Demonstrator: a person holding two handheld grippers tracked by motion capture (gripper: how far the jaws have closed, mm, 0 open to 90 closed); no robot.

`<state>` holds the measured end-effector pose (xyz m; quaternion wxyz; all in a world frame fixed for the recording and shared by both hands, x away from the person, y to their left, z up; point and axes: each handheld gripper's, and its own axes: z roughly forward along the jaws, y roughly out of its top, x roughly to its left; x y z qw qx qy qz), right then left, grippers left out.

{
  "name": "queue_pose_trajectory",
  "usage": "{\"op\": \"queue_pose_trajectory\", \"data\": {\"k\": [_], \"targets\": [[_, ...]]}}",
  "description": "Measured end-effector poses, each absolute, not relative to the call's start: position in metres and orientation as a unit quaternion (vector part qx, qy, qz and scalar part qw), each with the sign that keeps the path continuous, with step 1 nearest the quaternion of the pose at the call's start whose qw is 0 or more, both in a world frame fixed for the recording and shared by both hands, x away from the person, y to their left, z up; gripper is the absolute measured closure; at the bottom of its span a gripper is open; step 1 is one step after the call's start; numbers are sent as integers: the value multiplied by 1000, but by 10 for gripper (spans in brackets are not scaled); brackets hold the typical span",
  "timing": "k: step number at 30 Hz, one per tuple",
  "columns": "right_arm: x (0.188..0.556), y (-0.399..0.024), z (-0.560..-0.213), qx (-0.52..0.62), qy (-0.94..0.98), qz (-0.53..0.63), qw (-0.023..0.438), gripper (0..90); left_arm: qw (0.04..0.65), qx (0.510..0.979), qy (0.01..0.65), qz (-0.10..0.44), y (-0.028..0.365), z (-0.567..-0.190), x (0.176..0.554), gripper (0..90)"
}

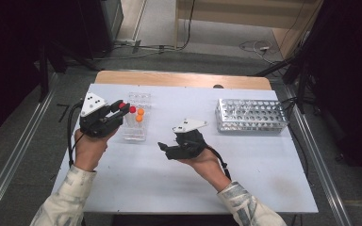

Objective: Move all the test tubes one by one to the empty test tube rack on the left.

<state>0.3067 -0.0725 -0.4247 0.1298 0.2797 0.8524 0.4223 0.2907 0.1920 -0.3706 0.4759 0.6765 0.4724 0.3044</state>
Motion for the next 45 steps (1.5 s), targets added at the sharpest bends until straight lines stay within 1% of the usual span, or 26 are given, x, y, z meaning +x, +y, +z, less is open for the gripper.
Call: {"op": "queue_pose_trajectory", "data": {"k": [7, 25, 33, 35, 43, 45], "targets": [[308, -78, -426, 284, 851, 423, 129, 266, 467, 674, 479, 312, 188, -378, 303, 698], [307, -79, -428, 287, 850, 422, 127, 269, 450, 686, 492, 292, 188, -397, 312, 692], [307, -81, -430, 287, 851, 422, 126, 270, 451, 687, 491, 290, 186, -398, 312, 678], [307, -81, -430, 288, 850, 423, 127, 271, 453, 685, 492, 290, 186, -398, 312, 661], [309, -85, -429, 294, 846, 425, 130, 272, 457, 683, 491, 287, 187, -396, 310, 659], [310, -88, -429, 298, 844, 425, 134, 272, 461, 683, 491, 283, 188, -395, 309, 641]]}}
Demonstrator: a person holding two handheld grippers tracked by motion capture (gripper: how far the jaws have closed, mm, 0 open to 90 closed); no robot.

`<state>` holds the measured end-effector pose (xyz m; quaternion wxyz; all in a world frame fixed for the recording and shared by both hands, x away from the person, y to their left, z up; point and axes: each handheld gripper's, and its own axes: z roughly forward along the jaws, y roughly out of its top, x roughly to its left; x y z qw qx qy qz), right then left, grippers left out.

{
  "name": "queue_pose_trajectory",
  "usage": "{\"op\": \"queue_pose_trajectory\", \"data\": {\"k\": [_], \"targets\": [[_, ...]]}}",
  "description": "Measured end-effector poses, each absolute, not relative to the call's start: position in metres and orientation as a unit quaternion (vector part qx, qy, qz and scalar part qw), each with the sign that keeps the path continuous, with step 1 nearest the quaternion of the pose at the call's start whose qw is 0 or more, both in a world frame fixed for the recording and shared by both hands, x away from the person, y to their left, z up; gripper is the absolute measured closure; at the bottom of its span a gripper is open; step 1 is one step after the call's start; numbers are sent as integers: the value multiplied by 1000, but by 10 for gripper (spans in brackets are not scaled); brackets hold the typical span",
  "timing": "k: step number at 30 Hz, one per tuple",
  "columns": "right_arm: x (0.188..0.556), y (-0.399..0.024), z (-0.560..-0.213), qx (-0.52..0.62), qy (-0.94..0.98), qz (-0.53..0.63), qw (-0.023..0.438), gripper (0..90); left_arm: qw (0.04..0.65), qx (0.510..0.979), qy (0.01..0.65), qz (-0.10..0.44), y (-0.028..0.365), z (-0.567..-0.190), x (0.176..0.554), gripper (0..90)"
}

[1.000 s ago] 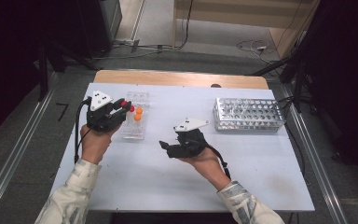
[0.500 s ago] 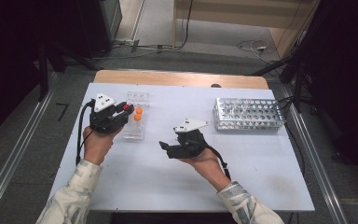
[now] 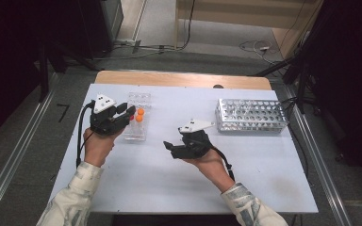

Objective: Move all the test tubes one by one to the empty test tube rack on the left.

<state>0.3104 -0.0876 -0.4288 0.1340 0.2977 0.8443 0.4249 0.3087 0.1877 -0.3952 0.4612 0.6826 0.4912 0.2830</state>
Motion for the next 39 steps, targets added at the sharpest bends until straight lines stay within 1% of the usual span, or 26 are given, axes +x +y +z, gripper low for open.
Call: {"op": "queue_pose_trajectory", "data": {"k": [2, 4, 7, 10, 12, 19, 24, 26, 29, 39], "targets": [[313, -92, -428, 304, 841, 426, 140, 272, 462, 684, 490, 281, 188, -394, 308, 603], [317, -99, -426, 313, 836, 424, 152, 272, 462, 682, 492, 282, 188, -394, 306, 539], [326, -115, -423, 336, 825, 419, 178, 274, 459, 682, 494, 284, 188, -393, 306, 387], [334, -133, -420, 358, 813, 419, 189, 280, 458, 681, 501, 275, 188, -394, 306, 241], [338, -148, -415, 374, 803, 420, 200, 296, 464, 674, 505, 273, 188, -395, 305, 182], [354, -198, -405, 426, 767, 414, 244, 328, 469, 671, 506, 272, 190, -395, 301, 172], [365, -230, -405, 462, 742, 400, 276, 365, 469, 671, 505, 273, 189, -394, 299, 172], [370, -238, -406, 473, 735, 395, 281, 381, 470, 671, 505, 272, 189, -393, 299, 173], [377, -245, -409, 487, 729, 384, 289, 398, 472, 667, 506, 276, 189, -393, 298, 173], [404, -246, -425, 525, 706, 371, 297, 530, 477, 664, 505, 277, 191, -392, 297, 176]]}}
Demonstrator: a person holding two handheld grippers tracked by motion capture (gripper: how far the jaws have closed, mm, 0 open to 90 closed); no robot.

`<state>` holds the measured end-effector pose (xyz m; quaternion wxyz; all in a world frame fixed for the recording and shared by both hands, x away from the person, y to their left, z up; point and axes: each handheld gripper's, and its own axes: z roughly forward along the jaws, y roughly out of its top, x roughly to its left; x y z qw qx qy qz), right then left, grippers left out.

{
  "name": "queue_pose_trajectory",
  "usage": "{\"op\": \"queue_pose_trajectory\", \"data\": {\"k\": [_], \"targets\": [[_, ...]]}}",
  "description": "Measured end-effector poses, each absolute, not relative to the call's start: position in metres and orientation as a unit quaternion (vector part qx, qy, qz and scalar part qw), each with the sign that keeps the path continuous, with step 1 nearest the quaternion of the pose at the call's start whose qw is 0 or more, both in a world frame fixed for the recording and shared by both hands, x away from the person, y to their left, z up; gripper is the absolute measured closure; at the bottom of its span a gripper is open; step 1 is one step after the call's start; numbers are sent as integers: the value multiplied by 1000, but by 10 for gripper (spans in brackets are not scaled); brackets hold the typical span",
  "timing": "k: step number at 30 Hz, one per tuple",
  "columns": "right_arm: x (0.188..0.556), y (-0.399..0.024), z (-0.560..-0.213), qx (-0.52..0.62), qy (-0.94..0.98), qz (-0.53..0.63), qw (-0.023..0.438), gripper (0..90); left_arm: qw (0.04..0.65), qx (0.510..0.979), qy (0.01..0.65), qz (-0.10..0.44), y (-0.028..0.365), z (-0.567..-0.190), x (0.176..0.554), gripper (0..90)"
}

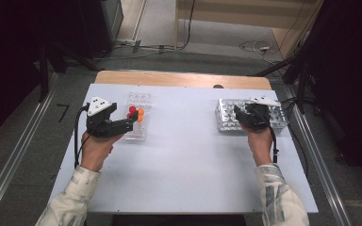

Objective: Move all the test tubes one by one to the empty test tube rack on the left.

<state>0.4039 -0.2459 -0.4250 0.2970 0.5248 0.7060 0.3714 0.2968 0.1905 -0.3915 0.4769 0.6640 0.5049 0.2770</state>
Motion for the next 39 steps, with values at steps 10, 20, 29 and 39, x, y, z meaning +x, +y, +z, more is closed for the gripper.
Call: {"op": "queue_pose_trajectory", "data": {"k": [10, 20, 29, 39], "targets": [[423, -245, -439, 542, 693, 366, 303, 643, 477, 664, 505, 276, 191, -392, 297, 176], [429, -244, -445, 544, 693, 368, 298, 718, 476, 664, 506, 276, 191, -392, 297, 177], [426, -245, -440, 541, 686, 381, 304, 732, 477, 664, 507, 274, 191, -392, 297, 177], [414, -246, -406, 518, 679, 406, 325, 733, 480, 662, 506, 275, 192, -391, 296, 177]]}}
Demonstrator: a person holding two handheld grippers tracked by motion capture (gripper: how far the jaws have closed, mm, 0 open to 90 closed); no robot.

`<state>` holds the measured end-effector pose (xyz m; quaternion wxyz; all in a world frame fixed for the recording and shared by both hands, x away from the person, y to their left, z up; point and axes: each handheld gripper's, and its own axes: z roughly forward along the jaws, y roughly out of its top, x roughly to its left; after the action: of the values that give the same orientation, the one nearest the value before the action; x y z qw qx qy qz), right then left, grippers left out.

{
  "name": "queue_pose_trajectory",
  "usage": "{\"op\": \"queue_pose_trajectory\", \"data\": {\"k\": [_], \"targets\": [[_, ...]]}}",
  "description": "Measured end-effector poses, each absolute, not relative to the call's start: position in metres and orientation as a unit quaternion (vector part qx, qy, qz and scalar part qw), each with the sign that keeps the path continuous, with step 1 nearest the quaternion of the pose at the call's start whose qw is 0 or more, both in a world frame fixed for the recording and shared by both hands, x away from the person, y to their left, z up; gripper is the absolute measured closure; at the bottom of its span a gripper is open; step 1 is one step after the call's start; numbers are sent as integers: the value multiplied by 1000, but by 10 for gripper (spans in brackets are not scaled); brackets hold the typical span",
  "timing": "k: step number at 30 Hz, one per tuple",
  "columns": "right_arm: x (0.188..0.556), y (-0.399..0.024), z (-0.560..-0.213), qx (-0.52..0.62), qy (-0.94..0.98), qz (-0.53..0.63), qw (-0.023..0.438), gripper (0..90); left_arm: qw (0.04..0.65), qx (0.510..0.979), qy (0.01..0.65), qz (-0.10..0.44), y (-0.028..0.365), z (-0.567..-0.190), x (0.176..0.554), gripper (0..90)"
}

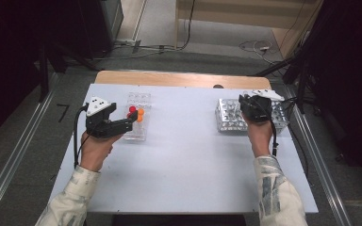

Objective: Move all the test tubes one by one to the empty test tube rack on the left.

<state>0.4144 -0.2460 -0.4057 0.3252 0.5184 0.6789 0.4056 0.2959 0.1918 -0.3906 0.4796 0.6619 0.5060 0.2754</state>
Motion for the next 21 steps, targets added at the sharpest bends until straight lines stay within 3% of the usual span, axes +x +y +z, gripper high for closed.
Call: {"op": "queue_pose_trajectory", "data": {"k": [12, 21], "targets": [[390, -228, -384, 472, 700, 430, 318, 734, 486, 662, 499, 277, 190, -386, 292, 177], [371, -191, -391, 425, 740, 447, 269, 733, 490, 668, 488, 273, 181, -382, 288, 179]]}}
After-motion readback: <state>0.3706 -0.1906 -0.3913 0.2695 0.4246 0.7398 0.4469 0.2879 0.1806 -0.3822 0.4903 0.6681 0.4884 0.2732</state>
